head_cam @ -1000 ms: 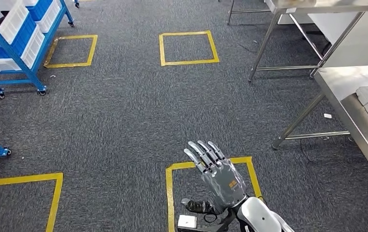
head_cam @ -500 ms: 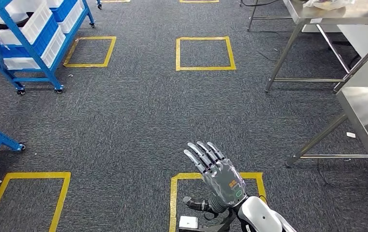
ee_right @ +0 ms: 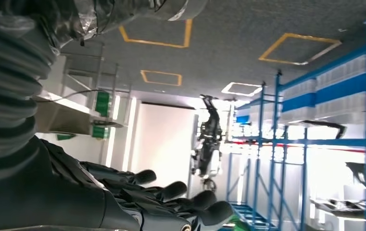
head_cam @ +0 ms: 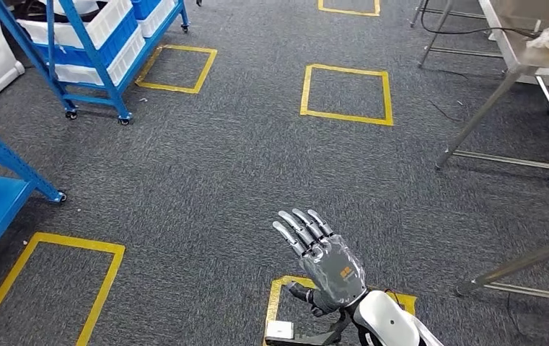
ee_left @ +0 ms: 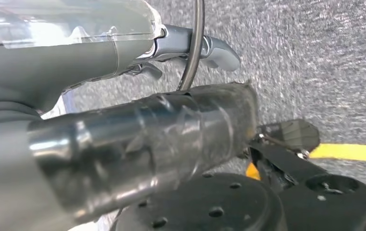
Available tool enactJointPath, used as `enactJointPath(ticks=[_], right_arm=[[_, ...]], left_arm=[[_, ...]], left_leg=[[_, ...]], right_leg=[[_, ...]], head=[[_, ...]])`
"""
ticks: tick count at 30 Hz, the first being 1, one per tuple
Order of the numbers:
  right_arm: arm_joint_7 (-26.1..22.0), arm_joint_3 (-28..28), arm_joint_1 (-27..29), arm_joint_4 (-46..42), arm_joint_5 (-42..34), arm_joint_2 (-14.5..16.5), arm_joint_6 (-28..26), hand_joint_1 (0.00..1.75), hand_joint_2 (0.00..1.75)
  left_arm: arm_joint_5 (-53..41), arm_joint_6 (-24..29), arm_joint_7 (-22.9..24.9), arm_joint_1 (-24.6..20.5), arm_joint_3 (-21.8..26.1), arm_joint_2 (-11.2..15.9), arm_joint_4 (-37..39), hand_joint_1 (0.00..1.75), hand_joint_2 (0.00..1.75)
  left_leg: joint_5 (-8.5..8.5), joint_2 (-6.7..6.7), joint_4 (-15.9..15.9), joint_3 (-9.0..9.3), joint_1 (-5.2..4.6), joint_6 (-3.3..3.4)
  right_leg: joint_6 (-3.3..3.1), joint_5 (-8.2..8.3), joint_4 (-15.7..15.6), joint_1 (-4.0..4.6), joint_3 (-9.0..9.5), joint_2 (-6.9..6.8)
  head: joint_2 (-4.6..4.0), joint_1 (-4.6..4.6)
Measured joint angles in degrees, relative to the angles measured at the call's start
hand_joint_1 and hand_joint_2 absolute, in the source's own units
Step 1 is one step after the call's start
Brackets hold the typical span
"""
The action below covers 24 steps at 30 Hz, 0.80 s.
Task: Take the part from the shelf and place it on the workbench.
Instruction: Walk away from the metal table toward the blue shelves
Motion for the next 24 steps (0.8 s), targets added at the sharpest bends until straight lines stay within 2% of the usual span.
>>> enactJointPath(ticks=[1, 2, 3, 4, 5, 6, 7, 8, 10, 11, 13, 14, 15, 16, 17, 18, 19, 20, 21, 23, 24], right_arm=[[0.0, 0.0, 0.0, 0.0, 0.0, 0.0, 0.0, 0.0, 1.75], [0.0, 0.0, 0.1, 0.1, 0.0, 0.0, 0.0, 0.0, 1.75], [0.0, 0.0, 0.1, 0.1, 0.0, 0.0, 0.0, 0.0, 1.75], [0.0, 0.0, 0.0, 0.1, 0.0, 0.0, 0.0, 0.0, 1.75], [0.0, 0.0, 0.0, 0.2, 0.0, -0.1, 0.0, 0.0, 1.75], [0.0, 0.0, 0.0, 0.2, 0.0, -0.2, 0.0, 0.0, 1.75], [0.0, 0.1, 0.0, 0.3, 0.0, -0.3, 0.0, 0.0, 1.75], [0.0, 0.1, 0.1, 0.3, 0.0, -0.4, 0.0, 0.0, 1.75], [0.0, 0.2, 0.0, 0.4, 0.1, -0.4, 0.0, 0.0, 1.75], [0.0, 0.2, -0.1, 0.3, 0.1, -0.5, 0.0, 0.0, 1.75], [0.0, 0.3, -0.3, 0.3, 0.2, -0.5, 0.0, 0.0, 1.75], [0.0, 0.3, -0.3, 0.3, 0.2, -0.5, 0.0, 0.0, 1.75], [0.0, 0.3, -0.2, 0.3, 0.2, -0.5, 0.0, 0.0, 1.75], [0.0, 0.3, -0.2, 0.3, 0.2, -0.5, 0.0, 0.0, 1.75], [0.0, 0.3, -0.2, 0.3, 0.2, -0.5, 0.0, 0.0, 1.75], [0.0, 0.3, -0.2, 0.3, 0.2, -0.5, 0.0, 0.0, 1.75], [0.0, 0.3, -0.2, 0.3, 0.2, -0.5, 0.0, 0.0, 1.75], [0.0, 0.3, -0.3, 0.3, 0.3, -0.5, 0.0, 0.0, 1.75], [0.0, 0.3, -0.3, 0.3, 0.3, -0.5, 0.0, 0.0, 1.75], [0.0, 0.3, -0.2, 0.3, 0.3, -0.6, 0.0, 0.0, 1.75], [0.0, 0.3, -0.2, 0.4, 0.3, -0.6, 0.0, 0.0, 1.75]], left_arm=[[0.0, 0.0, 0.0, -0.1, 0.1, 0.0, 0.0, 0.0, 0.0], [0.0, 0.0, 0.0, -0.1, 0.3, -0.1, 0.0, 0.0, 0.0], [-0.1, 0.0, 0.0, 0.0, 0.4, -0.1, 0.0, 0.0, 0.0], [-0.1, 0.0, -0.1, 0.0, 0.5, -0.1, 0.0, 0.0, 0.0], [-0.3, 0.0, -0.2, 0.1, 0.5, -0.1, 0.0, 0.0, 0.0], [-0.5, 0.0, -0.2, 0.0, 0.6, -0.1, 0.1, 0.0, 0.0], [-0.7, 0.0, -0.3, -0.2, 0.7, -0.1, 0.2, 0.0, 0.0], [-1.0, 0.0, -0.4, -0.3, 0.9, -0.1, 0.3, 0.0, 0.0], [-1.3, 0.1, -0.6, -0.4, 1.1, -0.2, 0.5, 0.0, 0.0], [-1.5, 0.1, -0.8, -0.3, 1.3, -0.2, 0.5, 0.0, 0.0], [-1.8, 0.1, -0.9, -0.4, 1.7, -0.2, 0.5, 0.0, 0.0], [-1.9, 0.1, -0.9, -0.5, 1.9, -0.2, 0.5, 0.0, 0.0], [-2.0, 0.1, -0.9, -0.6, 2.0, -0.2, 0.5, 0.0, 0.0], [-2.0, 0.1, -0.9, -0.6, 2.0, -0.3, 0.5, 0.0, 0.0], [-2.0, 0.1, -0.9, -0.6, 2.0, -0.3, 0.5, 0.0, 0.0], [-2.0, 0.1, -0.9, -0.6, 2.1, -0.3, 0.5, 0.0, 0.0], [-2.0, 0.1, -0.9, -0.5, 2.2, -0.3, 0.5, 0.0, 0.0], [-2.0, 0.1, -1.0, -0.4, 2.3, -0.3, 0.5, 0.0, 0.0], [-2.1, 0.1, -1.0, -0.4, 2.4, -0.3, 0.5, 0.0, 0.0], [-2.2, 0.1, -1.1, -0.5, 2.6, -0.3, 0.5, 0.0, 0.0], [-2.2, 0.1, -1.1, -0.5, 2.8, -0.2, 0.5, 0.0, 0.0]], left_leg=[[-0.38, -0.81, 0.0, 0.39, 0.01, 0.03], [-0.83, -1.65, 0.0, 0.94, 0.01, -0.02], [-1.35, -2.47, 0.0, 1.67, 0.01, -0.12], [-1.94, -3.29, 0.0, 2.54, 0.02, -0.27], [-2.56, -4.02, 0.0, 3.23, 0.06, -0.47], [-3.13, -4.73, 0.0, 3.83, 0.1, -0.72], [-3.59, -5.43, 0.1, 4.08, 0.18, -1.04], [-3.81, -6.06, 0.1, 4.19, 0.31, -1.4], [-3.88, -6.82, -0.1, 4.48, 0.38, -2.06], [-3.92, -5.99, 0.2, 4.6, 0.35, -2.28], [-4.82, -2.8, 3.4, 3.13, 0.17, -2.65], [-5.83, -1.03, 6.6, 1.27, 0.13, -2.88], [-7.17, -0.17, 10.0, -1.04, 0.13, -3.13], [-8.31, 0.22, 12.9, -3.28, 0.17, -3.36], [-8.58, 0.39, 14.2, -4.8, 0.2, -3.5], [-7.65, 0.55, 13.8, -5.42, 0.21, -3.51], [-5.38, 0.84, 11.4, -5.01, 0.19, -3.36], [-2.49, 1.65, 7.7, -3.95, 0.05, -2.99], [-0.71, 2.86, 4.5, -2.94, -0.28, -2.6], [0.2, 4.89, 0.8, -1.85, -1.07, -1.71], [-0.07, 5.0, 0.7, -1.84, -1.34, -1.39]], right_leg=[[0.11, -1.39, 2.0, -0.07, -2.22, 0.25], [0.14, -2.03, 2.6, -0.12, -3.76, 0.35], [0.13, -1.47, 1.7, -0.17, -4.55, 0.49], [0.06, 0.56, -0.7, -0.21, -4.65, 0.84], [-0.02, 4.13, -4.1, -0.27, -4.38, 1.81], [-0.19, 6.97, -6.9, -0.28, -4.2, 3.09], [-0.43, 9.03, -9.1, -0.2, -4.05, 4.22], [-0.75, 10.36, -10.3, -0.06, -3.98, 4.99], [-1.59, 10.32, -10.9, 0.16, -3.24, 4.33], [-1.95, 10.57, -11.5, 0.14, -2.42, 3.65], [-2.59, 10.34, -12.5, 0.14, -0.7, 2.29], [-2.84, 10.07, -12.9, 0.22, 0.02, 1.55], [-3.05, 9.7, -13.1, 0.33, 0.52, 0.77], [-3.18, 9.26, -13.2, 0.43, 0.97, -0.03], [-3.23, 8.78, -13.2, 0.5, 1.43, -0.76], [-3.25, 8.3, -13.2, 0.58, 1.97, -1.43], [-3.24, 7.81, -13.2, 0.67, 2.61, -2.06], [-3.2, 7.3, -13.2, 0.75, 3.27, -2.68], [-3.1, 6.84, -13.2, 0.86, 3.88, -3.3], [-2.61, 6.06, -13.2, 1.06, 4.44, -4.51], [-2.3, 5.77, -13.2, 1.17, 4.63, -5.15]], head=[[0.0, 0.01], [0.0, 0.01], [0.0, 0.01], [0.0, 0.01], [0.0, 0.02], [0.0, -0.02], [0.0, -0.03], [0.0, -0.04], [0.0, -0.04], [0.0, -0.04], [0.0, -0.09], [0.0, -0.11], [0.0, -0.13], [0.0, -0.13], [0.0, -0.14], [0.0, -0.14], [0.0, -0.14], [0.0, -0.13], [0.0, -0.11], [0.0, -0.15], [0.0, -0.16]])
